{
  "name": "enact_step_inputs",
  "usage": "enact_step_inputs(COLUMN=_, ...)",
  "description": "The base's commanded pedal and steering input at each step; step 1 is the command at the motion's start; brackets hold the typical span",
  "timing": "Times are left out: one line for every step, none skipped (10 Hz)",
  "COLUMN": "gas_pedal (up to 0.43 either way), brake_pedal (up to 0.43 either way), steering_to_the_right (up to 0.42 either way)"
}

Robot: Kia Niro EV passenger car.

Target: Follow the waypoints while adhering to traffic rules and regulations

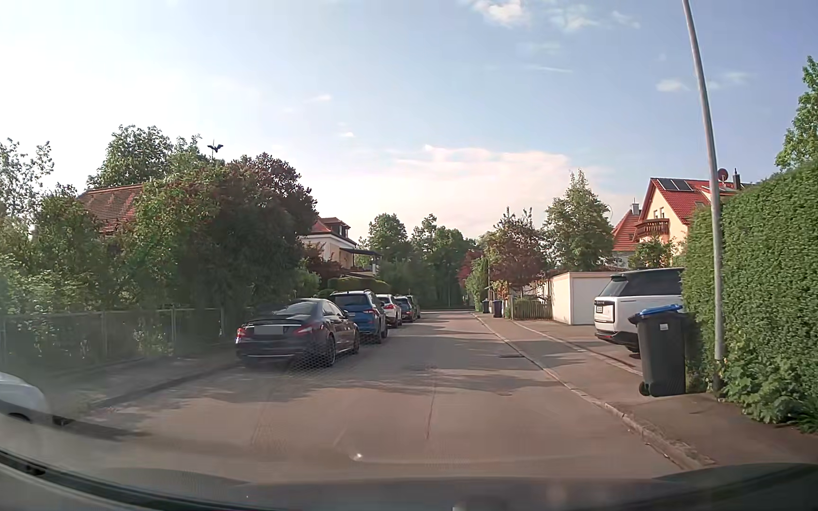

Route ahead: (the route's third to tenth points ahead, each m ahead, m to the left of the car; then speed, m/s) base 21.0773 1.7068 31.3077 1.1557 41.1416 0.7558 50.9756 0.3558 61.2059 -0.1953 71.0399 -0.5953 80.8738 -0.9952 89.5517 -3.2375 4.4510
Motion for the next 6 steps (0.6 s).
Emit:
enact_step_inputs(gas_pedal=0.150, brake_pedal=0.000, steering_to_the_right=0.016)
enact_step_inputs(gas_pedal=0.150, brake_pedal=0.000, steering_to_the_right=0.016)
enact_step_inputs(gas_pedal=0.150, brake_pedal=0.000, steering_to_the_right=0.016)
enact_step_inputs(gas_pedal=0.150, brake_pedal=0.000, steering_to_the_right=0.016)
enact_step_inputs(gas_pedal=0.150, brake_pedal=0.000, steering_to_the_right=0.016)
enact_step_inputs(gas_pedal=0.150, brake_pedal=0.000, steering_to_the_right=0.016)
